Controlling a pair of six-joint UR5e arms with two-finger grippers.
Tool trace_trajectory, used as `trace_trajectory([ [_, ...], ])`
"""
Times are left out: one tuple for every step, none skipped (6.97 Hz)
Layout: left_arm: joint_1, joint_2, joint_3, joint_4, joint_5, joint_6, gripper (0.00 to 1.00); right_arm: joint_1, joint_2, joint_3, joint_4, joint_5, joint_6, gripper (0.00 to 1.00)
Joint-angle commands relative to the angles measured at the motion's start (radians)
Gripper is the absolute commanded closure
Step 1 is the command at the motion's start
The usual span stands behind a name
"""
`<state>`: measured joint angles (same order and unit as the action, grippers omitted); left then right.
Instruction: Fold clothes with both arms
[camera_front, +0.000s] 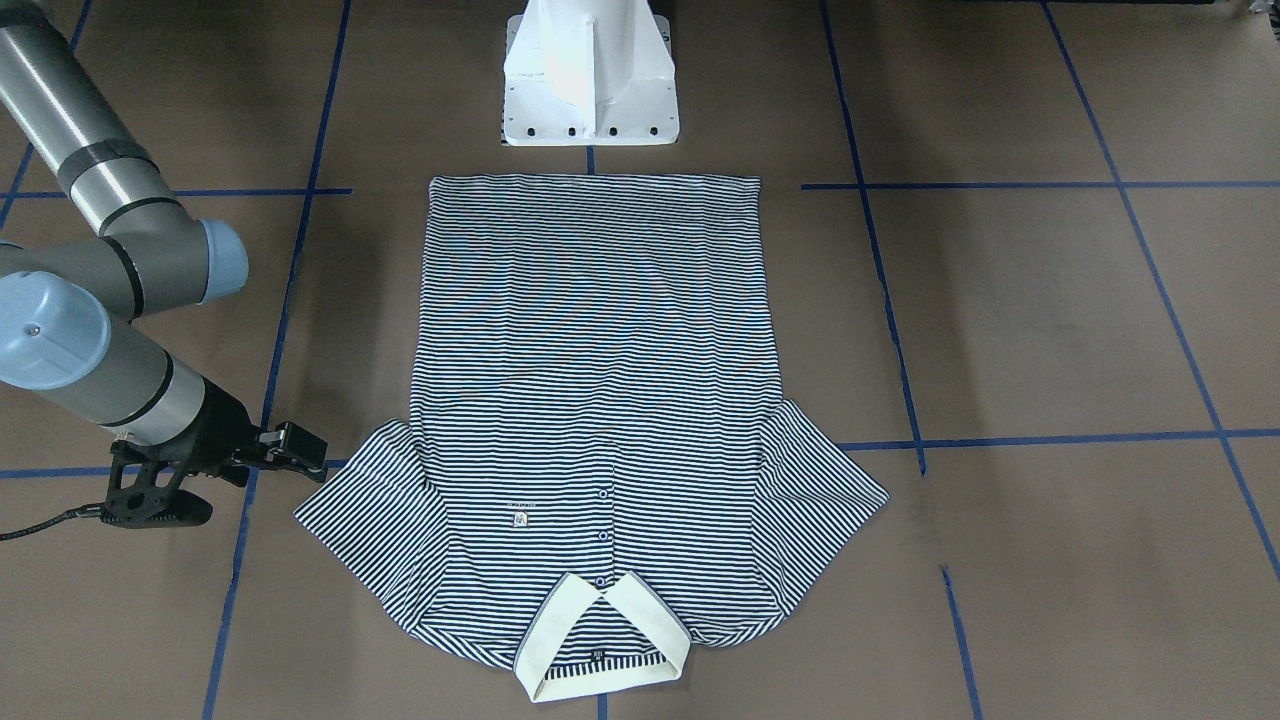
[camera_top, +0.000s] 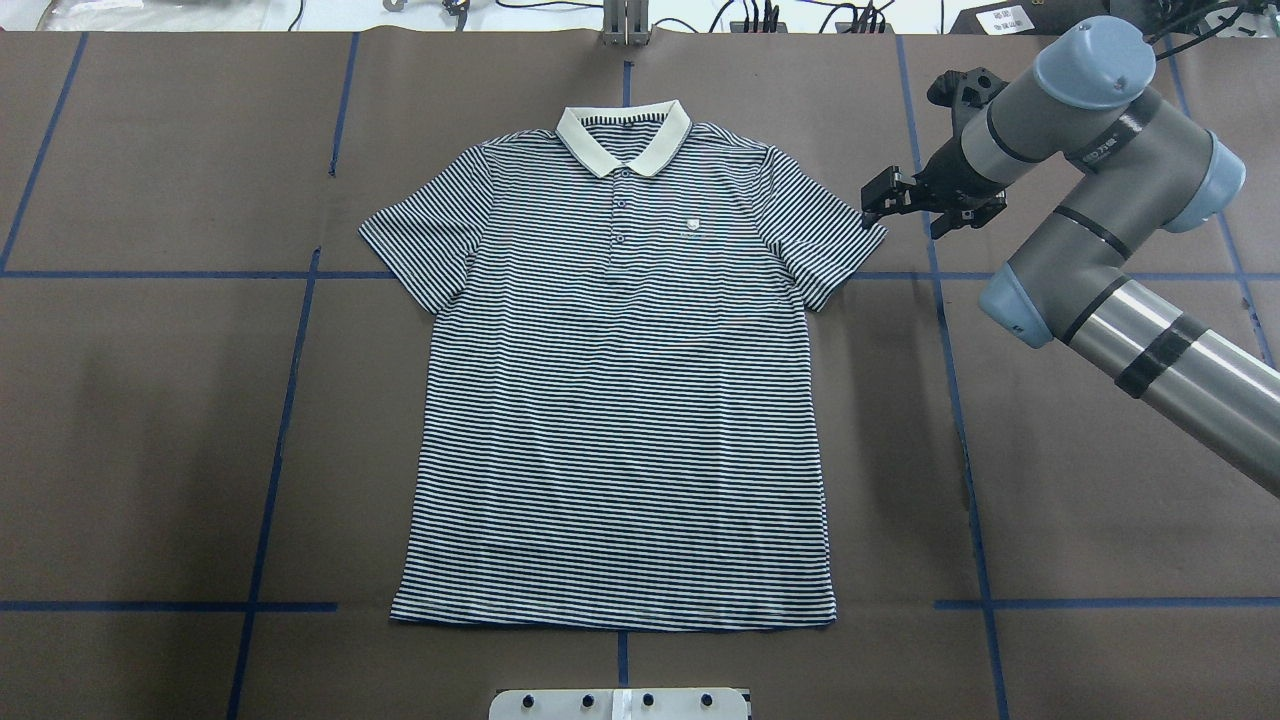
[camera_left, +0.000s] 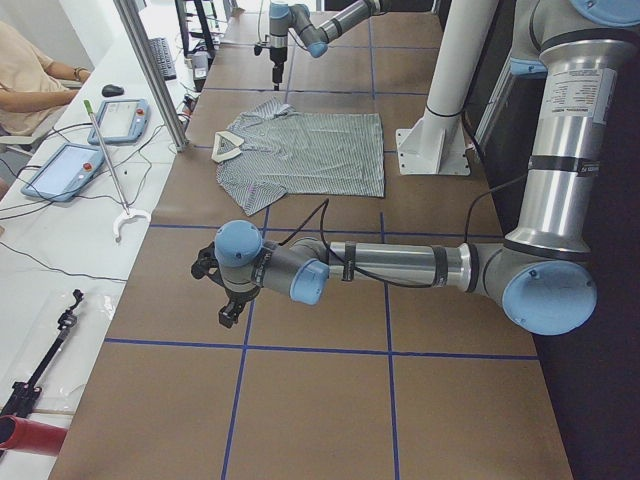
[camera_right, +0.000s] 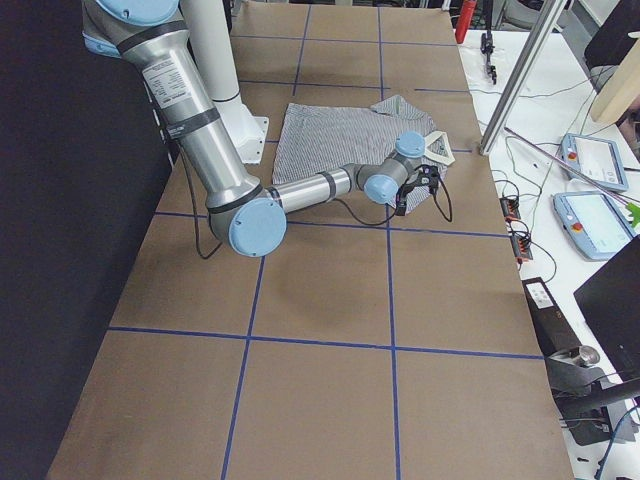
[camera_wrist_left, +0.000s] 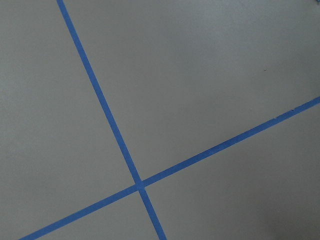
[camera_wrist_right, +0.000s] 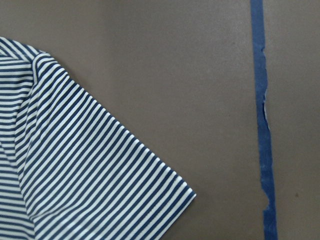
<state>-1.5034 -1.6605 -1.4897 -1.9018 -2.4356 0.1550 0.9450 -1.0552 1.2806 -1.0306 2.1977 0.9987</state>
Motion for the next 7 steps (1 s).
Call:
trace_trajectory([
  [0.000,0.002,0.000,-0.002,-0.029,0.000,0.00,-0.009,0.036,-0.068,0.001,-0.058,0.003,0.07],
  [0.000,0.002,-0.001,-0.003,-0.029,-0.002,0.00,-0.014,0.053,-0.110,0.001,-0.059,0.001,0.08],
  [0.000,0.004,-0.001,-0.003,-0.031,-0.002,0.00,-0.015,0.055,-0.112,0.000,-0.059,0.001,0.14],
  [0.000,0.004,-0.001,-0.003,-0.031,-0.002,0.00,-0.026,0.057,-0.112,0.001,-0.061,0.001,0.23],
  [0.000,0.005,-0.001,-0.003,-0.031,-0.002,0.00,-0.028,0.058,-0.110,0.009,-0.062,0.004,0.40],
  [0.000,0.007,0.002,-0.003,-0.031,0.000,0.00,-0.037,0.058,-0.112,0.014,-0.065,0.003,0.52],
  [0.000,0.008,0.002,-0.003,-0.031,0.000,0.00,-0.038,0.058,-0.110,0.014,-0.064,0.003,0.67],
])
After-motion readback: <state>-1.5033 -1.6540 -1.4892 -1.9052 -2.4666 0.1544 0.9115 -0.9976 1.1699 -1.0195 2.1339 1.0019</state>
